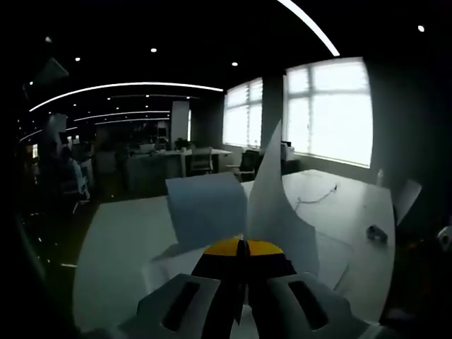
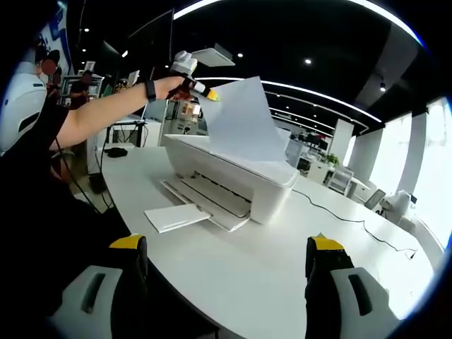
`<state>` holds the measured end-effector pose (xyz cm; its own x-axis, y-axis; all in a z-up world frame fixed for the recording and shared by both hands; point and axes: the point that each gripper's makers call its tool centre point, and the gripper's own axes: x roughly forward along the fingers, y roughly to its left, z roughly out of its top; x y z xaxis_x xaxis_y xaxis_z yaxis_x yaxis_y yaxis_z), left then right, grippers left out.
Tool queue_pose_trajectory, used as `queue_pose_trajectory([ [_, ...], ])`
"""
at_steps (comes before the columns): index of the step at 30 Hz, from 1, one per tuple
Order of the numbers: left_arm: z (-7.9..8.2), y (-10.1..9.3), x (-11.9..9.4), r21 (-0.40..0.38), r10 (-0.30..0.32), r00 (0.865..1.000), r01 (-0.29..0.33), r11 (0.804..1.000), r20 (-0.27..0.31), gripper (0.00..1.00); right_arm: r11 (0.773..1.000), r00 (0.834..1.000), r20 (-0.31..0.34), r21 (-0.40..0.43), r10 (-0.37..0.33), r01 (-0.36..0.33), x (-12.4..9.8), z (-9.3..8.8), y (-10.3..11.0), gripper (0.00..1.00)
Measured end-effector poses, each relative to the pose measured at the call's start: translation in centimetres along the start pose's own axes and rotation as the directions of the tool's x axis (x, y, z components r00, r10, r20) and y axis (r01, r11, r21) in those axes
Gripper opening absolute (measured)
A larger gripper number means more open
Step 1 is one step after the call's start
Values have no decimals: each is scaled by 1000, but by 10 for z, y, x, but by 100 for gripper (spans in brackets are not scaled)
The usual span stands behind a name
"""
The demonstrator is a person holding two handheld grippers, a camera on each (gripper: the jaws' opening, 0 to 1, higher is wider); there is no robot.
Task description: Remove the paper from the printer output slot and place it on top of the printer
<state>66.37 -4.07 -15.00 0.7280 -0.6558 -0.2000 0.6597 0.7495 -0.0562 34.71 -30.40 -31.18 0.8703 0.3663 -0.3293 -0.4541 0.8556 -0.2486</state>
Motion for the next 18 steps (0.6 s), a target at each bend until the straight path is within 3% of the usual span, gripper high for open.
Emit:
queue_pose_trajectory([
  [18, -13, 8, 3, -49, 10, 1000, -11, 999, -18, 5, 1000, 1000, -4, 0, 1, -1, 0, 0, 0, 88],
])
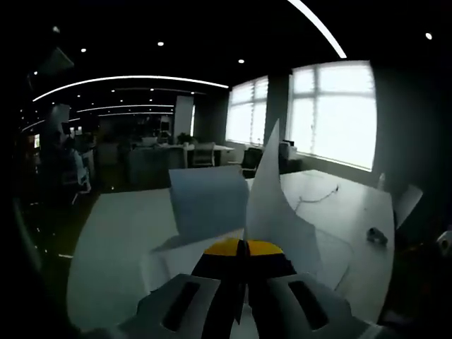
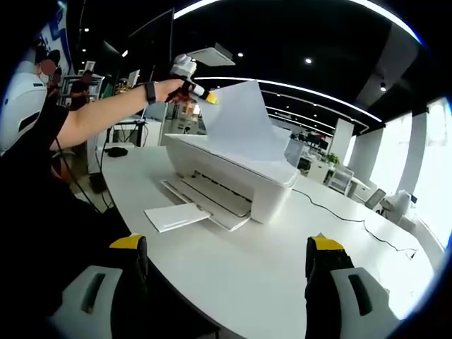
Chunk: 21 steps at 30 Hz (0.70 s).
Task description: Remove the paper from the printer output slot and place it on top of the printer
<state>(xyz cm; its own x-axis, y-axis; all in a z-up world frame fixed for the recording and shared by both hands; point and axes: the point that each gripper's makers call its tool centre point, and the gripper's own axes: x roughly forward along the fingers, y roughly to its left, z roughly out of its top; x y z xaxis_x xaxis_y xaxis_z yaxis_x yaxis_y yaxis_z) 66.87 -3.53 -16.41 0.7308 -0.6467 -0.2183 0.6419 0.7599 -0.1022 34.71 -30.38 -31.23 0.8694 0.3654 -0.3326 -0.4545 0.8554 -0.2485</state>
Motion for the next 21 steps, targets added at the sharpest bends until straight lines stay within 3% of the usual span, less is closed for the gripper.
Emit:
queue_pose_trajectory([
  [21, -15, 5, 6, -35, 4, 1000, -5, 999, -16, 5, 1000, 1000, -1, -2, 0, 0, 0, 0, -1, 88],
])
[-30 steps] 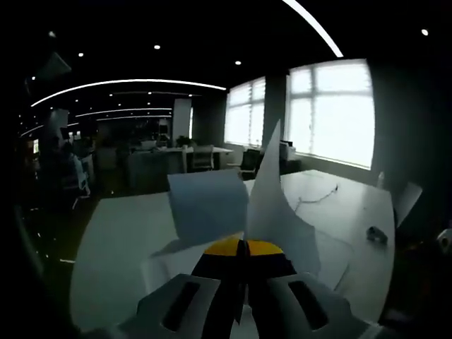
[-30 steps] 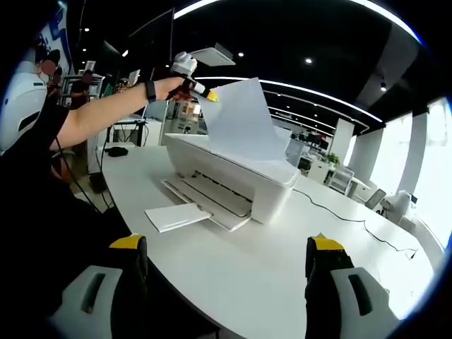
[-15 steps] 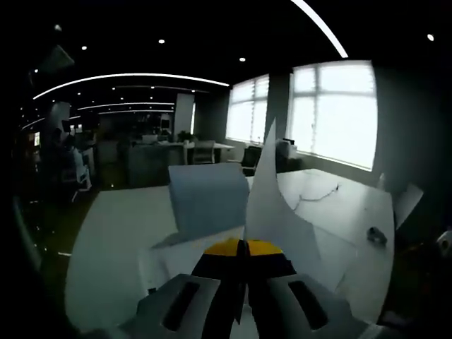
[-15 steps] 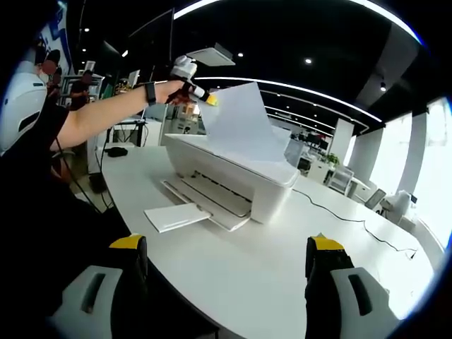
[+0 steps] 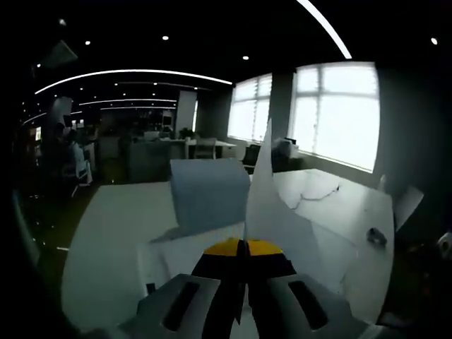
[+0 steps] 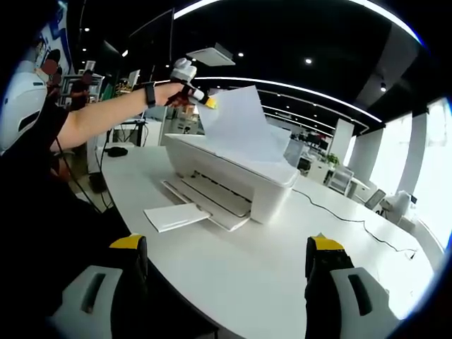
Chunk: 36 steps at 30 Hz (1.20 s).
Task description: Remove the paper from the printer output slot and place it on top of the printer
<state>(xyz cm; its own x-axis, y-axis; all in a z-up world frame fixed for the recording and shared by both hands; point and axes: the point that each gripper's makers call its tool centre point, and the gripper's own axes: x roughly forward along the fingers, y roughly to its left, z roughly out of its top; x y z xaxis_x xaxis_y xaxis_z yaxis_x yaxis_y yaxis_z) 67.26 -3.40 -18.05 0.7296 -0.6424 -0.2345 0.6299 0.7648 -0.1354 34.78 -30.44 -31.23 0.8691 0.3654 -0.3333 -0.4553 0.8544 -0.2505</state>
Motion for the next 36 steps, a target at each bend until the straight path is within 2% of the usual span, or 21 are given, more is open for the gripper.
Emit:
queue_pose_trajectory([
  [23, -22, 5, 4, -24, 11, 1000, -12, 1000, -23, 5, 1000, 1000, 1, 2, 2, -2, 0, -1, 1, 88],
  [36, -25, 3, 4, -21, 9, 1000, -9, 1000, -21, 5, 1000, 1000, 1, 1, 3, -3, 0, -1, 1, 88],
])
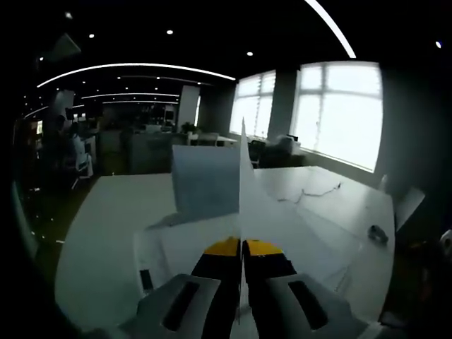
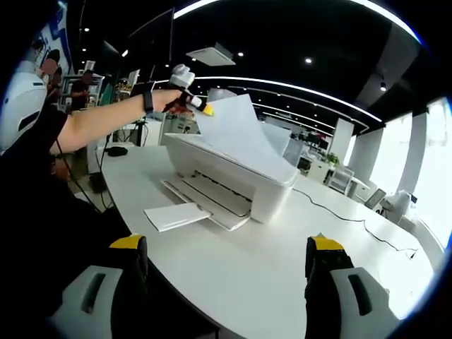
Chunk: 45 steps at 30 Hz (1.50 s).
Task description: Remove the paper from the printer output slot and place it on top of the printer
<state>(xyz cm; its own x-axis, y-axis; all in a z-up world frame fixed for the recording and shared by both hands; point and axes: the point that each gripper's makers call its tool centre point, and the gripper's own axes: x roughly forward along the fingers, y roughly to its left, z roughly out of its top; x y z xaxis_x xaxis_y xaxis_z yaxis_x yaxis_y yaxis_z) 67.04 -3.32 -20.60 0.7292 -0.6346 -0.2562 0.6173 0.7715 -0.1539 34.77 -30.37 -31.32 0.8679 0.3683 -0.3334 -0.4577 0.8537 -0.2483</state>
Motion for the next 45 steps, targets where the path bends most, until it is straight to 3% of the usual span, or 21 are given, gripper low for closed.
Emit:
queue_pose_trajectory([
  [20, -3, -6, -3, 16, -1, 1000, 1, 1000, 18, 5, 1000, 1000, -1, -3, 2, -2, 0, 0, 1, 88],
  [45, -17, -22, -4, 36, 2, 1000, -3, 999, 12, 6, 1000, 1000, -3, -3, 5, -5, 1, -1, 2, 88],
])
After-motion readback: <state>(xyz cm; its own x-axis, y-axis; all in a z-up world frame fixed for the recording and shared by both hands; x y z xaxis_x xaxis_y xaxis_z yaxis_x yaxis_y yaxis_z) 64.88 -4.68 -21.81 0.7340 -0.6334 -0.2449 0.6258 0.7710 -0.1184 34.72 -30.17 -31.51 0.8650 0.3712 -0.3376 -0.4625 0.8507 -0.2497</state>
